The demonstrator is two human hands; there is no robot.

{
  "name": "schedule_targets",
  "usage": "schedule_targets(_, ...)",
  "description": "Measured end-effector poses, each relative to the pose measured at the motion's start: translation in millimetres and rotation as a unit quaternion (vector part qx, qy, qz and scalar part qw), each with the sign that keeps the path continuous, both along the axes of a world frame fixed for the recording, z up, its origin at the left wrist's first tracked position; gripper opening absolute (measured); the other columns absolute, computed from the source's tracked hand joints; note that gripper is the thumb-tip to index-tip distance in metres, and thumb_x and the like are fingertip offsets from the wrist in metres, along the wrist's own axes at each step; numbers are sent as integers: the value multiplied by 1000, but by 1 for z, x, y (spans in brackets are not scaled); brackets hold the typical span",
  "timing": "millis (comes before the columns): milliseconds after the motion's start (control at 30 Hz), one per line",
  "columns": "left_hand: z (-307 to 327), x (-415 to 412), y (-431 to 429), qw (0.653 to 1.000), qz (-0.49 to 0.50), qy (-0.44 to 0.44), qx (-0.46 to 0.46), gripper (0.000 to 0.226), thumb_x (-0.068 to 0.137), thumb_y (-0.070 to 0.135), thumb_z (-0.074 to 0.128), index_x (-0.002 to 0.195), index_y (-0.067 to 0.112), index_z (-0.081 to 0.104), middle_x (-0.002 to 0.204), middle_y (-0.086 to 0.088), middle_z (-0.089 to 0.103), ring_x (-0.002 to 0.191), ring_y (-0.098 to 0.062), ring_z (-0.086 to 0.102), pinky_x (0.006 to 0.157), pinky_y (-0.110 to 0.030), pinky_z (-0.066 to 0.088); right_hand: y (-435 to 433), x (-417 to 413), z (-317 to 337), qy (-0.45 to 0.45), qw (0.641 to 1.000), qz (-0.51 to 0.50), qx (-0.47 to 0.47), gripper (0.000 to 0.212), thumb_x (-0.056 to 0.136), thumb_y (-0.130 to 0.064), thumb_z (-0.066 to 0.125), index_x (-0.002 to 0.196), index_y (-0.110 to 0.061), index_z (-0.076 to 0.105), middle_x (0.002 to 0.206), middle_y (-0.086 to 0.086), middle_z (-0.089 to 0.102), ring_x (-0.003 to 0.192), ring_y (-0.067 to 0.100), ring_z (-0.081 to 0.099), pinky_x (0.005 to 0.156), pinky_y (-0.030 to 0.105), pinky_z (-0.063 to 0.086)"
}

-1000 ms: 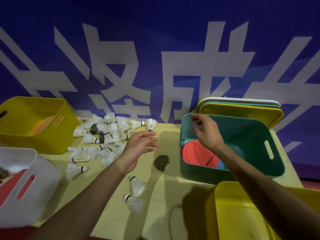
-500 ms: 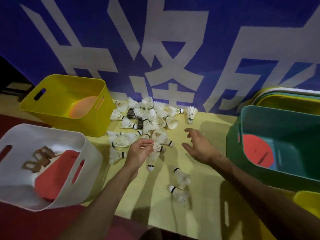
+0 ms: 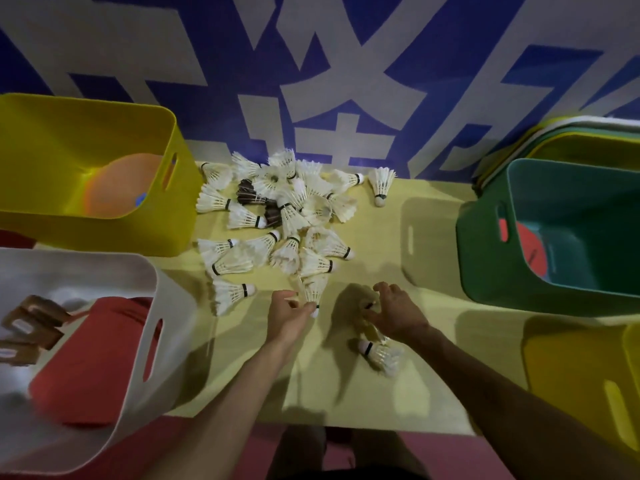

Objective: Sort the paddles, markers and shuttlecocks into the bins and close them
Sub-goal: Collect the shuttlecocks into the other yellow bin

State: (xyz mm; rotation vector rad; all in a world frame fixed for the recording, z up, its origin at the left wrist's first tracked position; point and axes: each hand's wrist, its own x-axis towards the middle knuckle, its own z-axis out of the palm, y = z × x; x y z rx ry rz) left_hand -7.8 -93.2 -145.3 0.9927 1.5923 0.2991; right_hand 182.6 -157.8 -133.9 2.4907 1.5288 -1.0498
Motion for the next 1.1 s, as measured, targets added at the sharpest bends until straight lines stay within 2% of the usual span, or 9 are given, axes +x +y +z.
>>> schedule_targets(100,-11,12,1,999,-9,40,9,56,71,31,79,113,12,47,104,-6,61,91,-23,60,75,-29,45,-7,-4,-4,-15,999,-16,-32,56,88,-37,60,133,-11,38,131,14,46,120,30,45,98,41,44)
schedule_targets(200,-25,24,-1,996,-25,83,34,71,57,47,82,109,11,50,110,-6,57,98,-26,60,85,-40,52,-12,-5,-7,-25,998,-26,-43,55,88,-31,61,133,-10,38,130,14,46,118,29,45,98,41,45)
schedule_targets(367,-31,34,-1,986,-40,148,66,55,70,28,81,112,10,50,116,-12,59,108,-33,56,93,-45,46,-13,-1,0,-38,998,-43,-18,43,90,-30,58,127,-12,45,125,13,51,112,29,50,91,39,47)
schedule_targets(500,-30,26,-5,994,-16,88,67,40,70,17,80,99,19,53,107,-8,69,100,-28,64,88,-40,51,-15,5,18,-10,997,-66,49,40,89,-32,60,123,-13,50,117,12,55,101,27,55,82,39,52)
schedule_targets(600,-17,26,-9,996,-5,34,77,40,74,12,76,109,14,57,100,-1,69,91,-21,64,77,-28,49,-15,14,39,36,992,-86,87,38,88,-29,63,118,-12,50,111,7,54,92,21,55,68,30,48)
schedule_targets(800,24,43,-19,991,14,-41,127,43,75,9,76,114,13,58,99,-5,69,88,-20,65,76,-27,49,-19,43,77,95,979,-96,154,31,84,-24,68,102,-16,45,99,6,57,82,21,54,57,27,39)
schedule_targets(867,39,55,-27,988,18,-67,141,46,75,9,78,116,10,59,99,-7,68,90,-21,65,77,-27,49,-24,55,89,121,972,-105,173,37,83,-29,68,111,-14,47,103,4,59,84,22,58,60,27,44)
schedule_targets(967,64,75,-49,980,19,-111,161,50,75,10,79,119,6,57,104,-10,67,95,-22,64,74,-21,48,-40,78,107,158,961,-121,194,47,81,-36,70,119,-16,50,106,2,62,89,21,63,75,36,54)
schedule_targets(1100,94,109,-85,970,24,-150,189,44,82,11,73,122,7,56,110,-9,64,90,-12,61,71,-15,48,-71,113,127,210,938,-121,250,42,81,-37,72,114,-16,57,97,-1,63,81,14,61,63,23,48)
